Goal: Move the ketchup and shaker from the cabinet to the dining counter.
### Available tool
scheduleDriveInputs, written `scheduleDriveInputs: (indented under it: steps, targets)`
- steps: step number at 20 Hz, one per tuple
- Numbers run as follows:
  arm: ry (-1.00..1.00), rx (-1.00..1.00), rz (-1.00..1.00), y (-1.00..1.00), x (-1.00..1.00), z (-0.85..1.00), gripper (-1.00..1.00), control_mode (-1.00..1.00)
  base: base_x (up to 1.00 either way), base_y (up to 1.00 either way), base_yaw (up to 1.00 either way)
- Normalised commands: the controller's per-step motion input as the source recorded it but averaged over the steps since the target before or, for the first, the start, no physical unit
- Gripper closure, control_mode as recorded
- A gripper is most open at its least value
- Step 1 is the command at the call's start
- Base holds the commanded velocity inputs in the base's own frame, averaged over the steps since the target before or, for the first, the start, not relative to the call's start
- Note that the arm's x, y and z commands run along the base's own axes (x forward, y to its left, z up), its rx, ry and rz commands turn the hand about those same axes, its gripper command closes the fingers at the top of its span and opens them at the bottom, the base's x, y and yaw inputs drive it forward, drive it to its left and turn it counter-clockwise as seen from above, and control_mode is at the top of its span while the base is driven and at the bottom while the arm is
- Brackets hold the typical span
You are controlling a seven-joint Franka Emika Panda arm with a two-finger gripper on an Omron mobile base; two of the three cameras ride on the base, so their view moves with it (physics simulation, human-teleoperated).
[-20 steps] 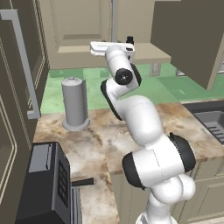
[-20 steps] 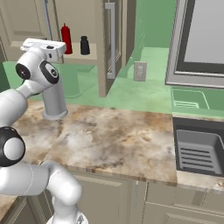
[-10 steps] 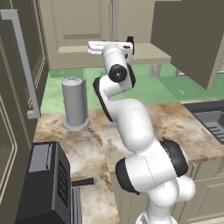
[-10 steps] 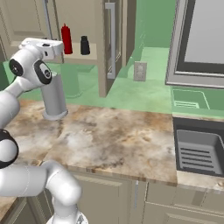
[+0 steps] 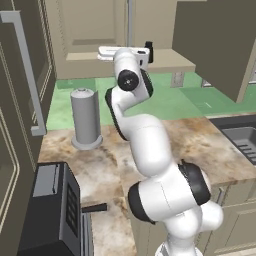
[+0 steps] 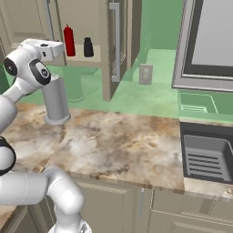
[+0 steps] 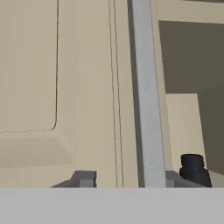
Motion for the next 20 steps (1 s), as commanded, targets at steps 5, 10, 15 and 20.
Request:
scheduleDriveInputs:
  steps: [5,10,15,20]
  targets:
    - [0.0,-0.03,0.05,0.0,0.11,-0.18,1.0,-1.0,0.0,0.0,0.0]
    - [0.0,0.0,0.18,0.0,0.0,-0.01,1.0,-1.0,0.0,0.0,0.0]
    - [0.0,0.0,0.18,0.0,0.0,0.01,1.0,-1.0,0.0,0.0,0.0]
    - [0.01,0.0,0.15,0.02,-0.21,0.25,1.0,-1.0,0.0,0.0,0.0]
